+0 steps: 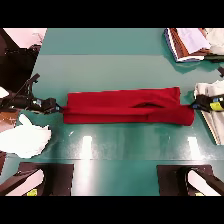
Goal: Fold the shirts.
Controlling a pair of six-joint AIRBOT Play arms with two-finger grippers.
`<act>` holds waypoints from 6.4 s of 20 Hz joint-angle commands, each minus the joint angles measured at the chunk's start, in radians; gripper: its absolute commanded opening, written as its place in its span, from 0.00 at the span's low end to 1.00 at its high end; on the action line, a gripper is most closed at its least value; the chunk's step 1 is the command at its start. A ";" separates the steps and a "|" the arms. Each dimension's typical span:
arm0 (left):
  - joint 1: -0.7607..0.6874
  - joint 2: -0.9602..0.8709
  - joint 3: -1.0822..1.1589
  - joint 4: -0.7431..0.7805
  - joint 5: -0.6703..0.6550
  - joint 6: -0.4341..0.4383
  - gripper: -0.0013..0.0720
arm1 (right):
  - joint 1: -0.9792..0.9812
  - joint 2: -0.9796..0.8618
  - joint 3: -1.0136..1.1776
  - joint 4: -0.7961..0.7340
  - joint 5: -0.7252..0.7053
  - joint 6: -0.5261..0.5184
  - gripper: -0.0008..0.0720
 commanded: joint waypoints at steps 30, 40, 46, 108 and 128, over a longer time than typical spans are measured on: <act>-0.145 -0.311 0.293 -0.139 -0.024 0.071 0.05 | -0.230 -0.701 0.295 0.259 0.048 -0.361 0.87; -0.412 -0.315 0.293 -0.132 0.090 -0.032 0.05 | -0.117 -0.824 0.395 0.267 0.186 -0.421 0.53; -0.546 -0.432 0.442 -0.128 0.171 -0.062 0.05 | -0.108 -0.738 0.396 0.272 0.188 -0.384 0.04; -0.138 -0.318 0.828 0.173 -0.144 -0.058 0.05 | 0.438 -0.613 0.325 0.253 -0.103 -0.117 0.99; -0.188 -0.318 0.828 0.136 -0.158 -0.051 0.05 | 0.626 -0.810 0.522 0.574 -0.161 -0.244 0.04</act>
